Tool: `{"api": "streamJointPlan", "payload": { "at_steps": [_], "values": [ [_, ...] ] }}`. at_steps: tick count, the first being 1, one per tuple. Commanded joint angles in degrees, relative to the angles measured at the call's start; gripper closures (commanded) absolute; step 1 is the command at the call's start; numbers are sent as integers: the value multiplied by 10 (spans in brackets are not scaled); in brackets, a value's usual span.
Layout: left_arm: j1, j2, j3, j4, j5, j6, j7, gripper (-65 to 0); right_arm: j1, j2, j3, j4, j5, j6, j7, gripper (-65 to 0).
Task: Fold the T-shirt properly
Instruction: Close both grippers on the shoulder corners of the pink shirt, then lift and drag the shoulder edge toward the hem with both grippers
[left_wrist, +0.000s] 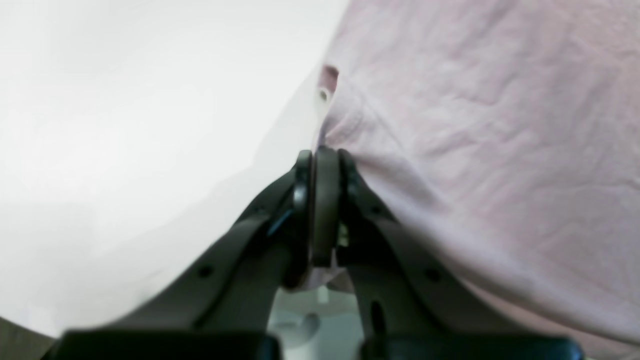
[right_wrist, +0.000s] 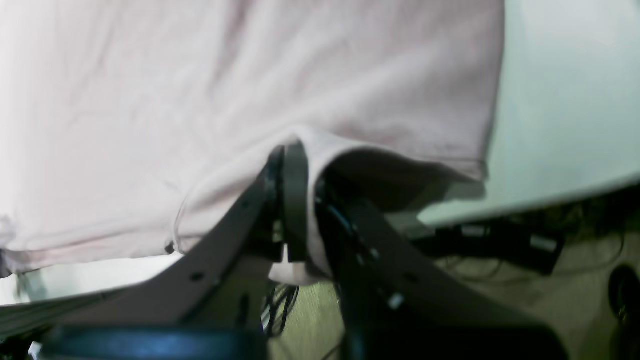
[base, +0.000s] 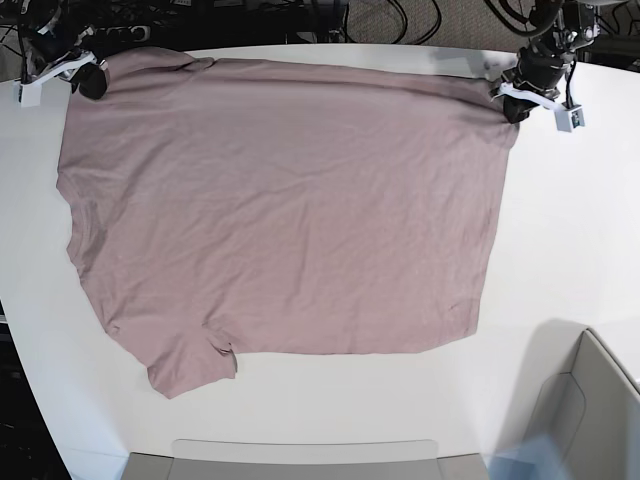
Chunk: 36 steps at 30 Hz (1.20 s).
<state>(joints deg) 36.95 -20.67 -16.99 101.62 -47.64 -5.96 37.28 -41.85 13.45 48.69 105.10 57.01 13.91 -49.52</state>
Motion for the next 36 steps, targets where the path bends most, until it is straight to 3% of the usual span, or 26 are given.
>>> {"api": "streamJointPlan", "payload": {
  "at_steps": [1, 6, 9, 14, 19, 28, 36],
  "values": [
    [2, -7, -5, 20, -2, -2, -10, 0, -2, 7, 5, 17, 11, 1, 11, 0],
    [-23, -7, -5, 43, -1, -2, -9, 0, 22, 9, 5, 33, 1, -1, 11, 0],
    [-46, -7, 0, 42, -1, -2, -6, 0, 51, 10, 4, 33, -46, -1, 10, 0],
    [-116, -5, -4, 40, 0, -2, 81, 0, 109, 12, 4, 33, -127, 2, -39, 0],
    [-175, 2, -5, 37, 1, -2, 119, 0, 164, 12, 2, 33, -146, 2, -76, 0],
    [-261, 1, 1, -76, 1, -2, 120, 0, 262, 21, -115, 29, -295, 2, -74, 0],
    [-303, 0, 3, -107, 1, -2, 120, 0, 359, 23, -164, -33, -368, 2, -74, 0]
  ]
}}
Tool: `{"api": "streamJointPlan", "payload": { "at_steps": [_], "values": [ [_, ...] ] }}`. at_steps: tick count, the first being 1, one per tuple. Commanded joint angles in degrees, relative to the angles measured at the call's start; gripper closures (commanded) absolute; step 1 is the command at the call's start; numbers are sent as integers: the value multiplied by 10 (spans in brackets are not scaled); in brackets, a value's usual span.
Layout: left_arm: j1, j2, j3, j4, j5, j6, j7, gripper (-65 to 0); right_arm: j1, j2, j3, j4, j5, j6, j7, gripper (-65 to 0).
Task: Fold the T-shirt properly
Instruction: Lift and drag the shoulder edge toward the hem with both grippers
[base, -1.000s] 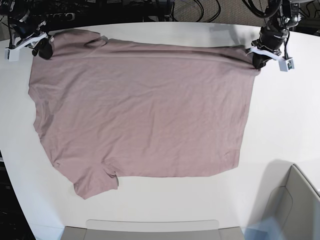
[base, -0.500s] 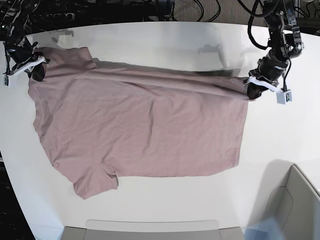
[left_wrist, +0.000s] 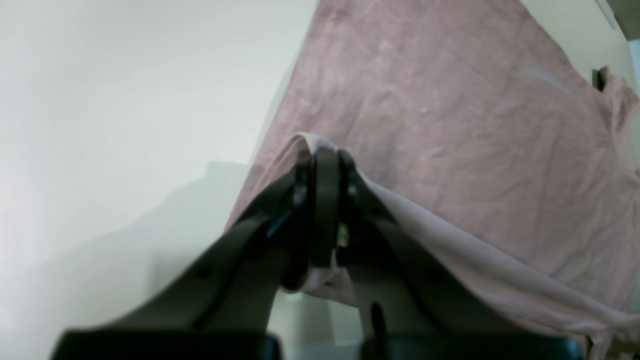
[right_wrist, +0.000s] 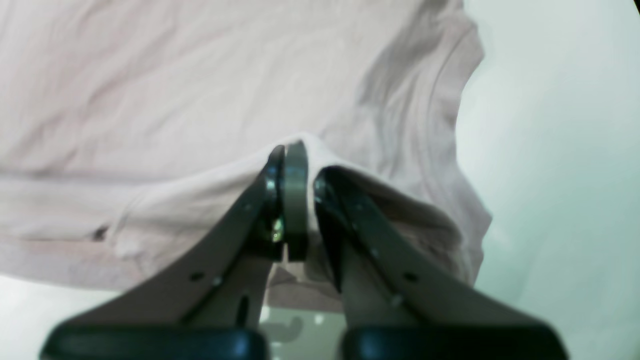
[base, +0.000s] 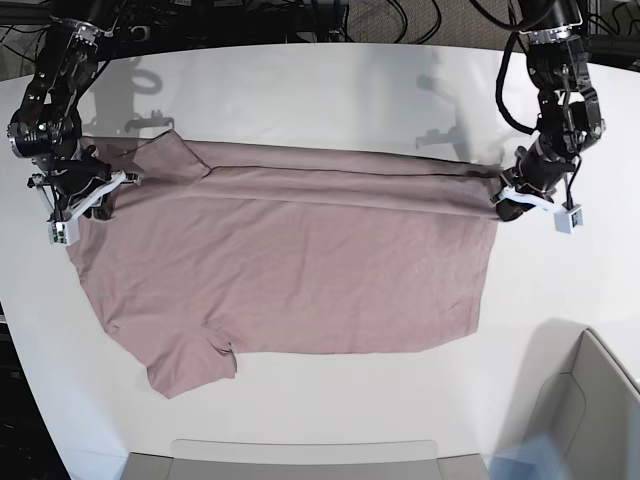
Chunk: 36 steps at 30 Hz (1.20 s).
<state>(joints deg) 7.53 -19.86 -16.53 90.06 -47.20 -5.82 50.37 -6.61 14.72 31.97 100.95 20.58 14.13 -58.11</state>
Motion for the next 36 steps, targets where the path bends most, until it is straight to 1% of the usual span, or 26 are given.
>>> {"api": "streamJointPlan", "payload": {
  "at_steps": [1, 9, 12, 16, 19, 22, 28, 36],
  "values": [
    [-17, -9, 4, 1, -3, -3, -11, 0, 18, 11, 3, -4, -8, 0, 12, 0],
    [-63, -10, 18, -45, -3, -3, -11, 0, 84, 12, 3, -90, -8, 1, 13, 0],
    [-79, -11, 19, -55, -3, -3, -11, 0, 105, 14, -8, -122, -8, 1, 17, 0],
    [-110, -11, 23, -91, -3, -3, -11, 0, 120, 25, -46, -162, -8, -1, 58, 0],
    [-133, -20, 47, -121, -3, -3, -11, 0, 136, 28, -54, -195, -15, -1, 77, 0],
    [-152, -27, 68, -135, -3, -3, -11, 0, 156, 26, -55, -225, -37, -1, 106, 0],
    [-159, -27, 66, -136, -3, -3, -13, 0, 185, 28, -55, -249, -45, -1, 119, 0],
    [-157, -28, 66, -136, -3, -3, -15, 0, 198, 28, -52, -256, -45, -1, 119, 0]
  ]
}}
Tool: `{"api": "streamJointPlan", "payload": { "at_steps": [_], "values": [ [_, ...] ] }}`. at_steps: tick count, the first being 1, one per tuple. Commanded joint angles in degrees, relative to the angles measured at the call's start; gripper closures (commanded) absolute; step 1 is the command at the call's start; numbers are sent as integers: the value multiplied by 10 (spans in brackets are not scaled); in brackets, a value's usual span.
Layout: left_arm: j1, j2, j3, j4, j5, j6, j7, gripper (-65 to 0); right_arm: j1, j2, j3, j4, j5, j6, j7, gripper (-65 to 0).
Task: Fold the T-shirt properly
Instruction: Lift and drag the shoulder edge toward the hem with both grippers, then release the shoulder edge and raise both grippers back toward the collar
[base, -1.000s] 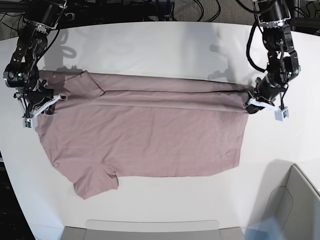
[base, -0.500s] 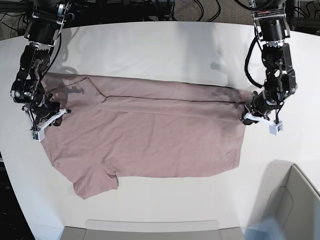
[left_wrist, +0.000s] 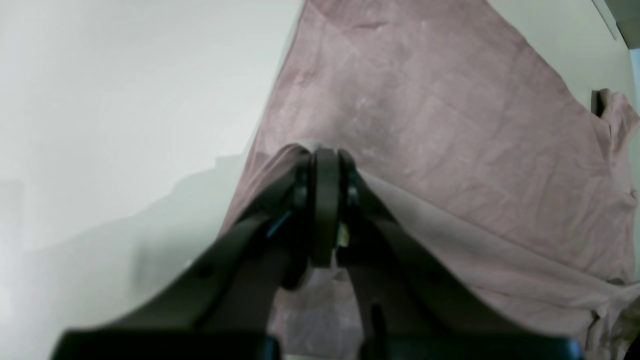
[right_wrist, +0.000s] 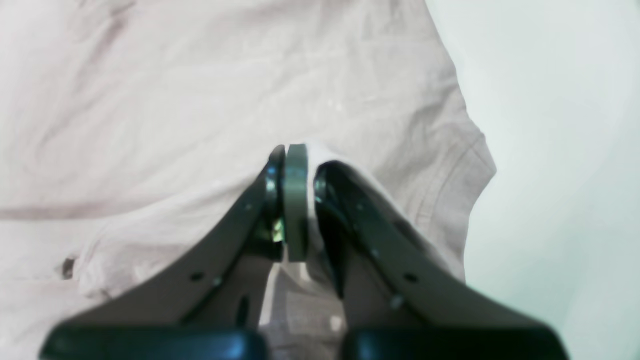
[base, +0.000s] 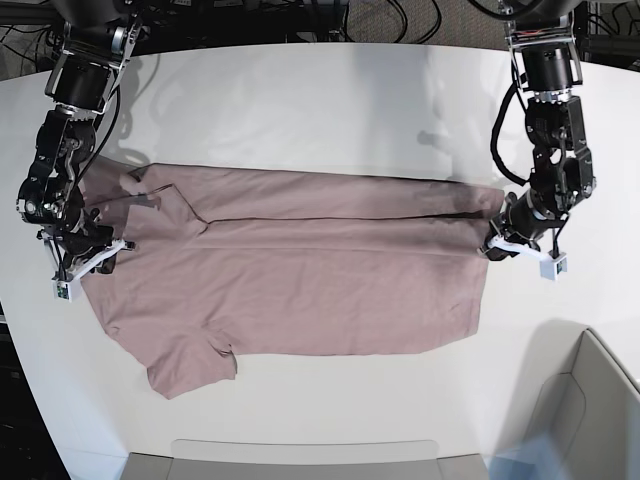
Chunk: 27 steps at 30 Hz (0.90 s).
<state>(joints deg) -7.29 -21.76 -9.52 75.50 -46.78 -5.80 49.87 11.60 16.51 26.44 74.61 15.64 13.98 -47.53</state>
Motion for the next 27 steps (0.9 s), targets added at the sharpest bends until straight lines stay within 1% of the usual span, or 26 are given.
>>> {"api": "streamJointPlan", "payload": {
  "at_steps": [1, 3, 6, 9, 10, 12, 13, 14, 16, 17, 19, 22, 24, 27],
  "values": [
    [-9, -9, -4, 9, -7, -3, -10, 0, 16, 10, 3, 4, 4, 0, 14, 0],
    [-10, -9, -4, 9, -7, -3, -11, 0, 17, 10, 4, -1, 5, 0, 15, 0],
    [-11, -9, -2, 9, -7, -3, -10, 0, 15, 10, 4, -2, 5, 0, 32, 0],
    [-11, -9, -2, 12, -7, -3, -6, 0, 13, 10, 4, -2, 5, 0, 33, 0],
    [-8, -9, -4, 14, -7, -3, -6, -25, 12, 10, 4, -2, 5, 0, 33, 0],
    [-6, -11, -5, 25, -7, -3, -6, -100, 11, 10, 4, 2, 5, 0, 33, -5],
    [-1, -19, -5, 36, -7, -3, -6, -126, 11, 10, 4, 2, 6, 0, 33, -48],
    [7, -23, -5, 45, -7, -3, -6, -136, 11, 10, 4, 3, 7, 0, 33, -86],
    [18, -25, -5, 63, -7, -3, -6, -139, 10, 13, 4, 4, 8, 0, 33, -159],
    [22, -27, -5, 70, -7, -3, -6, -139, 10, 20, 4, 9, 8, 0, 33, -197],
    [26, -35, -5, 80, -7, -3, -6, -134, 1, 21, 5, 24, 8, 0, 33, -252],
    [29, -46, -16, 90, -8, -3, -6, -113, -12, 21, 13, 67, 8, 0, 32, -285],
    [51, -46, -41, 110, -8, -3, -6, -97, -22, 15, 36, 101, 8, 0, 31, -285],
    [74, -44, -47, 144, -8, -3, -6, -59, -48, 9, 56, 139, 8, 0, 30, -285]
  ]
}}
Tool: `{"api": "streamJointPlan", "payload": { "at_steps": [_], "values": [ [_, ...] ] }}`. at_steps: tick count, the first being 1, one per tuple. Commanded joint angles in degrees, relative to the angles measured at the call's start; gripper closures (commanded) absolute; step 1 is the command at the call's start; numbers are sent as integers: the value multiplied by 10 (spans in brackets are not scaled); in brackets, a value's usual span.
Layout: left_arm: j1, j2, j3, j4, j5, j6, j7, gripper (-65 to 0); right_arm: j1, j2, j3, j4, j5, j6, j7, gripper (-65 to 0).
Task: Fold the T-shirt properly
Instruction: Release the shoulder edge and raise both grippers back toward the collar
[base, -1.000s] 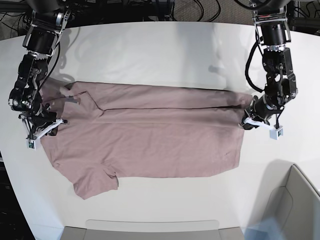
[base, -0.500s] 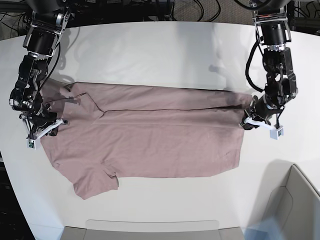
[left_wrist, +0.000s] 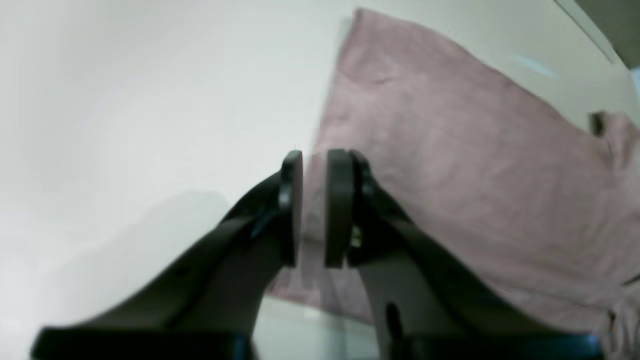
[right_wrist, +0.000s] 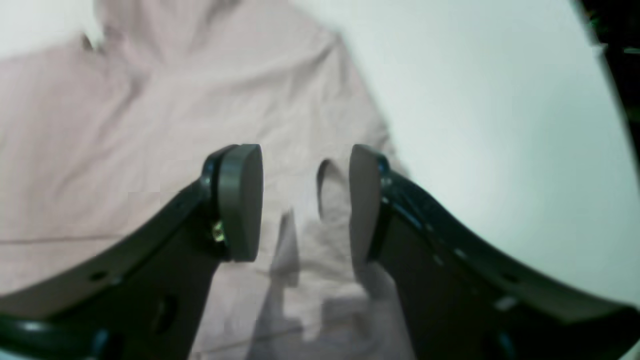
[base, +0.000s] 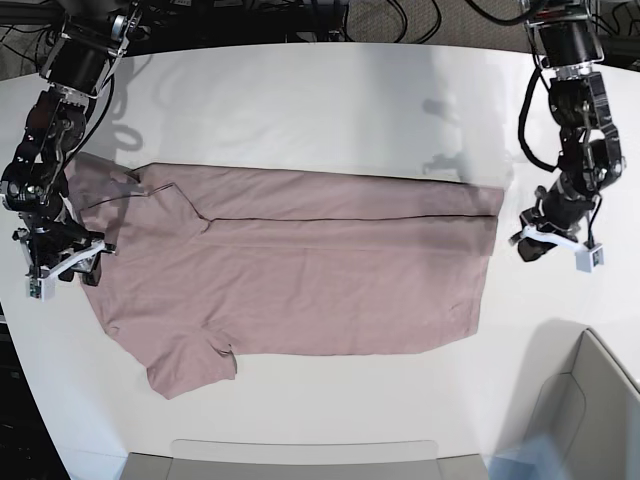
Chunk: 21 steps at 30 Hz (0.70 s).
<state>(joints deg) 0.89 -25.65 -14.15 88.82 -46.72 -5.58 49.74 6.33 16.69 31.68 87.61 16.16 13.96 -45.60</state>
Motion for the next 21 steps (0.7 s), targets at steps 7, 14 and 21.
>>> {"api": "streamJointPlan", "payload": {
  "at_steps": [7, 14, 21],
  "values": [
    [-3, 3, 87, 13, -8, -6, -10, 0, -62, 7, 3, 20, 56, 2, 11, -110],
    [-29, 33, 162, 13, 128, -6, -11, 0, -58, 12, -20, -38, 81, 2, 11, 0],
    [-44, 90, 189, -37, 282, -7, -12, 0, -39, 26, -83, -115, 81, 2, 13, 0]
  ]
}}
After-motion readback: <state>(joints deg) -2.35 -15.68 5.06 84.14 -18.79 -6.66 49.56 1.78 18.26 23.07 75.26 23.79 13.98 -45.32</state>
